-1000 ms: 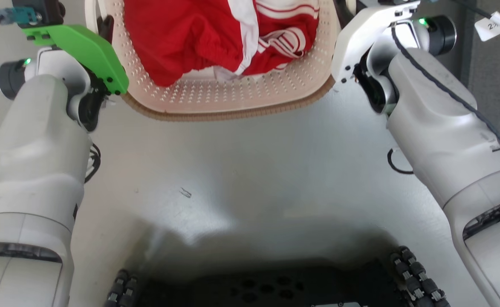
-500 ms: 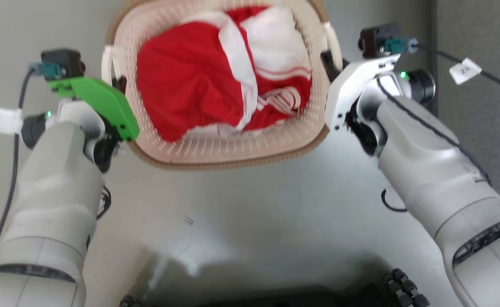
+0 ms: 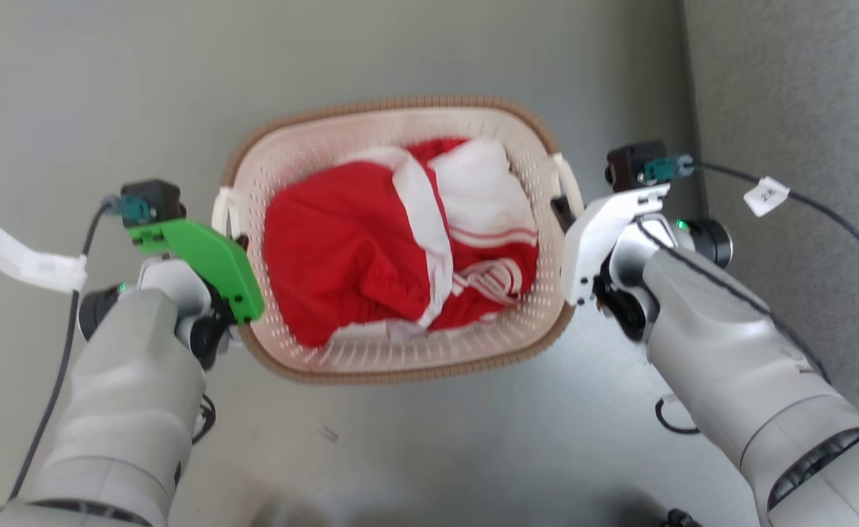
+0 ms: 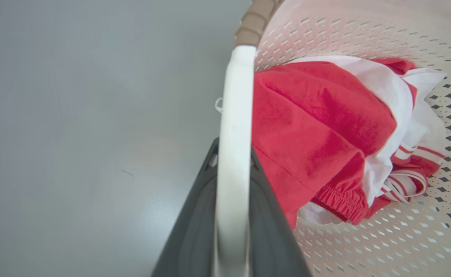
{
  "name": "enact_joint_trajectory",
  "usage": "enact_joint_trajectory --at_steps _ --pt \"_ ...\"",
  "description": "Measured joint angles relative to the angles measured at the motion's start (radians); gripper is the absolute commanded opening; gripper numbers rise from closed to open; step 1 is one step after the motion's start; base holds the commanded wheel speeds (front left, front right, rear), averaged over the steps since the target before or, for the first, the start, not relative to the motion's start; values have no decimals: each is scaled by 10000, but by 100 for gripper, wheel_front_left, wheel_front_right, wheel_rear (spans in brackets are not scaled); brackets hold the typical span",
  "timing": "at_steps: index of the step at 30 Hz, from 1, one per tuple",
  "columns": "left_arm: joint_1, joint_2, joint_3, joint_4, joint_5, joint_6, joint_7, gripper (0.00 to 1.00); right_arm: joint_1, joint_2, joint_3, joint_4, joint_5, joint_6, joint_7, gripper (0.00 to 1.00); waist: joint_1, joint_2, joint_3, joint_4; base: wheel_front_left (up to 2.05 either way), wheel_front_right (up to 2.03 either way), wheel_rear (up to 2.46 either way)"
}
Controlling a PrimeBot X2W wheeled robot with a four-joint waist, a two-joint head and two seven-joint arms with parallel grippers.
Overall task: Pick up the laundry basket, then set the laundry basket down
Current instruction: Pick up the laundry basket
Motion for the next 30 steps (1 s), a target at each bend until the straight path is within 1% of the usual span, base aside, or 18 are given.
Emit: enact_joint_trajectory --at_steps 4,6,9,10,15,19,21,30 --pt "263 -33 -29 31 -19 0 90 0 195 15 77 104 123 19 148 0 0 0 -385 1 0 0 0" --pt "443 -50 -44 56 -61 0 176 0 311 17 113 159 171 104 255 0 0 0 -643 0 0 0 0" --pt "729 -82 -88 90 -92 0 267 0 523 35 182 215 247 125 403 0 0 0 -1024 -4 0 0 0" --pt "817 -88 -105 102 -92 0 324 0 604 35 199 238 307 188 443 0 0 0 -1152 -7 0 0 0" --pt "1166 -134 -222 140 -219 0 514 0 992 48 249 385 604 276 665 0 0 0 -1746 -21 0 0 0" --pt "1464 -174 -240 176 -303 0 602 0 1268 63 286 474 756 284 840 0 0 0 -2195 -21 0 0 0" --pt "1622 -184 -245 203 -347 0 631 0 1401 73 313 504 802 353 928 0 0 0 -2409 -19 0 0 0" --pt "2191 -217 -293 299 -443 0 1116 0 2022 88 462 566 1191 453 1348 0 0 0 -3323 -20 0 0 0"
